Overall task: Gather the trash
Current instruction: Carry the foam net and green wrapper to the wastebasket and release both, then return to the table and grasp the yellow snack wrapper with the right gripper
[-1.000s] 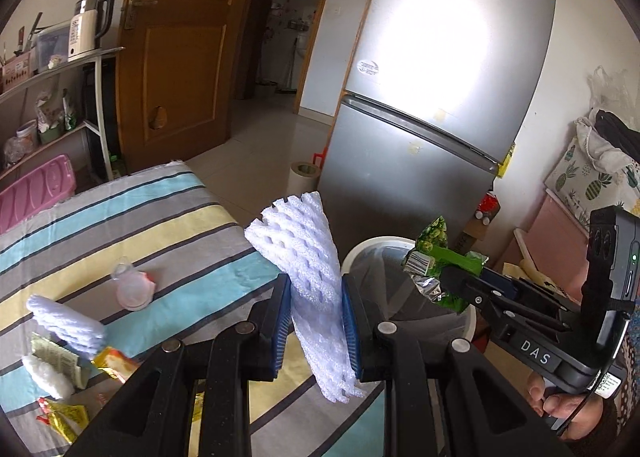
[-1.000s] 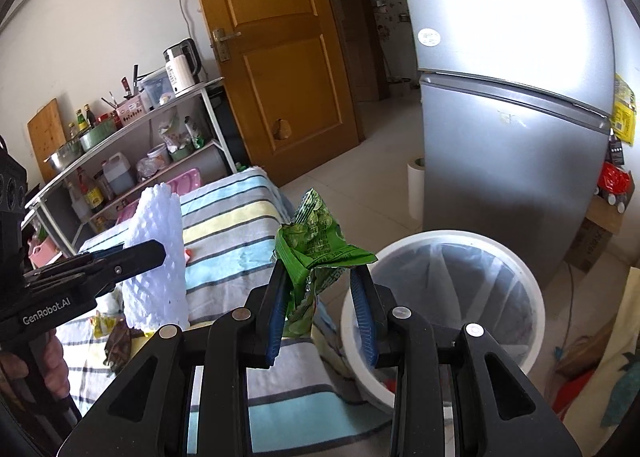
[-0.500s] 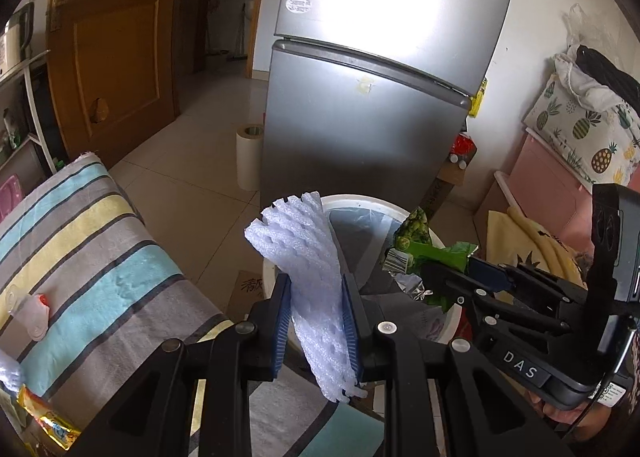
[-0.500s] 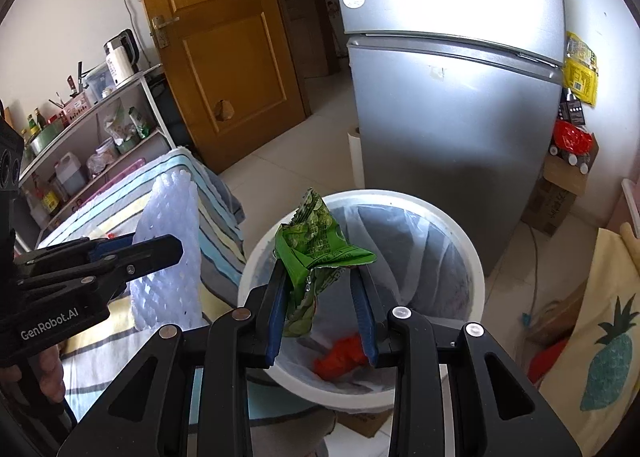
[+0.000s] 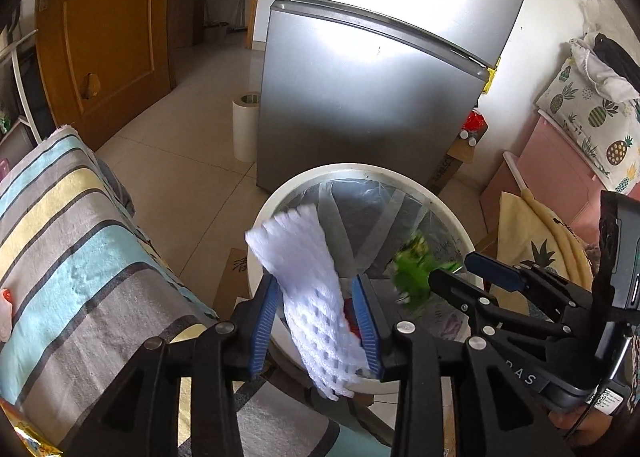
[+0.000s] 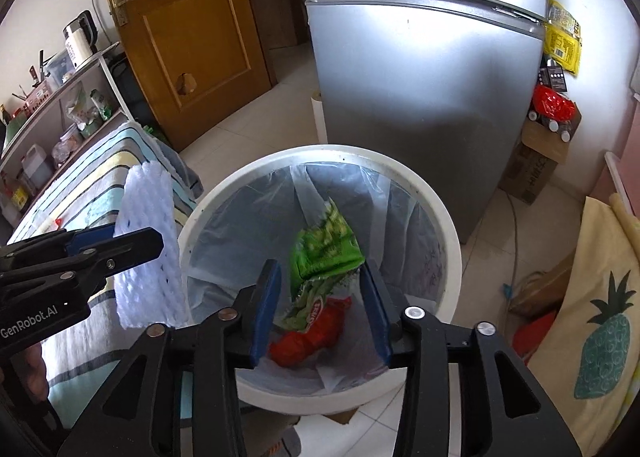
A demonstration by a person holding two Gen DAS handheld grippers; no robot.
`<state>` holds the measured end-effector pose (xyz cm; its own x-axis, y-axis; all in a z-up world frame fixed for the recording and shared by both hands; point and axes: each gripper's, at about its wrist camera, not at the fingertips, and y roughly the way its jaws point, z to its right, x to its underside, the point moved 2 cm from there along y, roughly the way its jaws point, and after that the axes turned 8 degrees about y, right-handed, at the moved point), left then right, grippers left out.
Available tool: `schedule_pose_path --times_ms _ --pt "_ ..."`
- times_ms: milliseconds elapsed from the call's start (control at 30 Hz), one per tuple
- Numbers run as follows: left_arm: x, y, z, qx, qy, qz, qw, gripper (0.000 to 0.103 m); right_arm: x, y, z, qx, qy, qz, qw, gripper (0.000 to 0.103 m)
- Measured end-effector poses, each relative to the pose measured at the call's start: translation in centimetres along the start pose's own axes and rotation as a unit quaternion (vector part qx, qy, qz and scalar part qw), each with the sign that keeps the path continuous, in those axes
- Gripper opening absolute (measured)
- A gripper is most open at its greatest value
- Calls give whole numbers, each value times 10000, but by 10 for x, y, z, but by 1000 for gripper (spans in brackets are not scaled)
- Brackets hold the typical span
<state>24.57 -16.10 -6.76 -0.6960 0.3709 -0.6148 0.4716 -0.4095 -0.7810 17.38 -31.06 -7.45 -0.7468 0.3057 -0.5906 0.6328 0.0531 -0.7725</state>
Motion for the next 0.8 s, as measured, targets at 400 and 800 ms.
schedule_pose_path --times_ms 400,800 --pt "4 -24 -12 -11 -112 219 9997 48 0 -15 -8 -24 2 197 9998 56" --pt "35 -95 -57 -516 -629 622 9947 50 5 -39 -49 -471 -299 403 9976 56"
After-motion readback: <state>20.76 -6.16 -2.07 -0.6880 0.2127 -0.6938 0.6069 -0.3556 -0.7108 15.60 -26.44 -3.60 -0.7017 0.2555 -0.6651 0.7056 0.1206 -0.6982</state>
